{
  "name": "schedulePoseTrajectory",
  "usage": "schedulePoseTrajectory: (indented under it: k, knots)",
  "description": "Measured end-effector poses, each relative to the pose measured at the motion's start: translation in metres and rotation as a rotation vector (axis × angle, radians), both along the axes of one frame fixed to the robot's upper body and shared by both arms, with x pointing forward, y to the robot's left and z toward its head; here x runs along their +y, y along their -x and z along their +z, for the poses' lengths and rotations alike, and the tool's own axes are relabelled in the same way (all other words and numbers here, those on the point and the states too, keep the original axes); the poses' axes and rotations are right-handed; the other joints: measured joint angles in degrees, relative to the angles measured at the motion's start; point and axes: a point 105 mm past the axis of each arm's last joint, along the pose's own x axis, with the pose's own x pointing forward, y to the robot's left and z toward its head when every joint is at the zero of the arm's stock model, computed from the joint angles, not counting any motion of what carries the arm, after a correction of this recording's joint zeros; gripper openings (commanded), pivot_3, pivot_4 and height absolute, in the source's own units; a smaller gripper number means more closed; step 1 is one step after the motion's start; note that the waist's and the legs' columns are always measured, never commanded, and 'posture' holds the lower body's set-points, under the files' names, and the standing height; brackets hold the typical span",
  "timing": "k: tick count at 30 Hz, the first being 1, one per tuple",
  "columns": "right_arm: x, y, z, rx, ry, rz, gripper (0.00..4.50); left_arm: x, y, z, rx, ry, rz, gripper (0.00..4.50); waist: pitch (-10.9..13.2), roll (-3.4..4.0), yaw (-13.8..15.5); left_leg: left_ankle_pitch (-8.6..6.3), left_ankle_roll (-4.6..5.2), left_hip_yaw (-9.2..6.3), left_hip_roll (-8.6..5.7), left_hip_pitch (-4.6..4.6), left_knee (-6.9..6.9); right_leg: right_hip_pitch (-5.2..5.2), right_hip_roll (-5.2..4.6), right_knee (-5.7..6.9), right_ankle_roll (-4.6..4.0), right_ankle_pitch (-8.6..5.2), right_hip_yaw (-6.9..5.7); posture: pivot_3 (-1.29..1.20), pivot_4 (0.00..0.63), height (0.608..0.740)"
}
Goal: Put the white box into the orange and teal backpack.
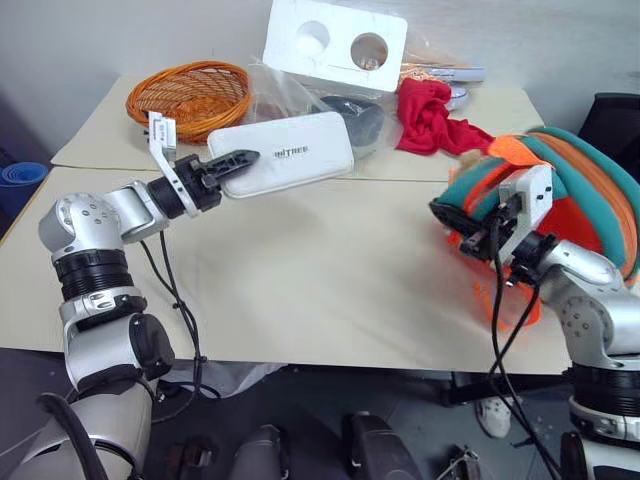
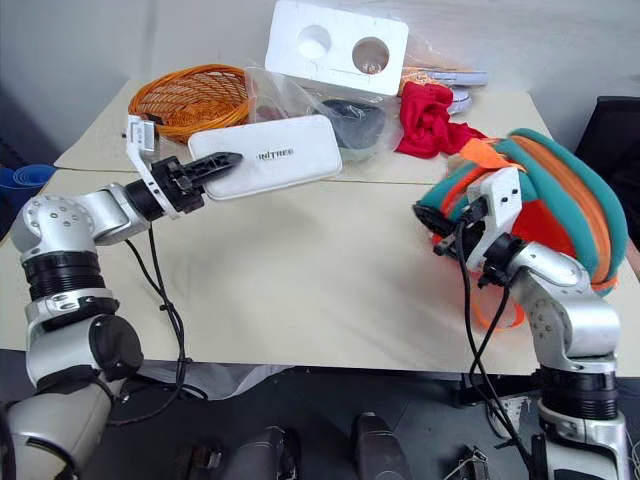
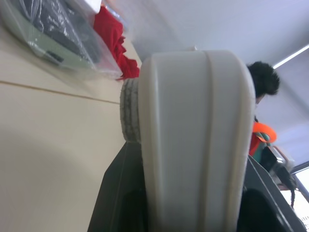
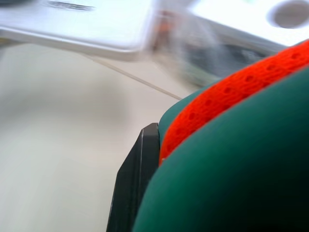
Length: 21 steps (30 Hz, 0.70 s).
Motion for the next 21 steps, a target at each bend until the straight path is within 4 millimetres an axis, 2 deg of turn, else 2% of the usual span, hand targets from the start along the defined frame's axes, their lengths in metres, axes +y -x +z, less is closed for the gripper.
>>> schedulePoseTrajectory:
  k: [4, 8, 11, 16, 18, 21]
  knots:
    - [0.023, 0.040, 0.015, 0.072, -0.007, 0.233, 0.02, 0.006, 0.012, 0.018, -0.109, -0.011, -0.031, 1.24, 0.0, -0.06, 0.1, 0.00, 0.00, -0.06, -0.03, -0.02, -0.01, 0.01, -0.08, -0.08, 0.00, 0.00, -0.01, 0.00, 0.150, 0.740]
    - [0.022, 0.085, 0.031, 0.146, 0.028, 0.424, 0.02, 0.003, 0.018, 0.029, -0.194, -0.008, -0.071, 1.24, 0.1, -0.09, 1.2, -0.06, 0.12, -0.13, -0.04, -0.04, -0.03, 0.06, -0.14, -0.38, -0.01, -0.01, -0.05, 0.00, 0.150, 0.740]
    - [0.023, 0.106, 0.029, 0.206, 0.054, 0.525, 0.02, -0.003, 0.026, 0.029, -0.243, -0.027, -0.119, 1.24, 0.1, -0.11, 1.4, -0.09, 0.17, -0.25, -0.05, -0.03, -0.02, 0.21, -0.18, -0.55, -0.02, -0.01, -0.15, 0.00, 0.150, 0.740]
    - [0.015, 0.109, 0.025, 0.261, 0.060, 0.505, 0.02, -0.026, 0.041, 0.024, -0.342, -0.078, -0.249, 1.24, 0.1, -0.14, 1.5, -0.30, 0.57, -0.29, -0.09, -0.05, 0.08, 0.28, -0.29, -0.59, -0.01, 0.00, -0.17, 0.00, 0.150, 0.740]
    - [0.011, 0.103, 0.026, 0.267, 0.036, 0.473, 0.02, -0.037, 0.049, 0.024, -0.386, -0.085, -0.329, 1.24, 0.1, -0.15, 1.5, -0.30, 0.57, -0.31, -0.09, -0.05, 0.08, 0.28, -0.29, -0.59, -0.01, 0.00, -0.19, 0.00, 0.150, 0.740]
    - [0.005, 0.094, 0.025, 0.274, 0.022, 0.419, 0.02, -0.038, 0.053, 0.027, -0.413, -0.063, -0.360, 1.24, 0.1, -0.14, 1.3, -0.30, 0.57, -0.31, -0.08, -0.04, 0.05, 0.26, -0.26, -0.58, -0.02, -0.01, -0.19, 0.00, 0.150, 0.740]
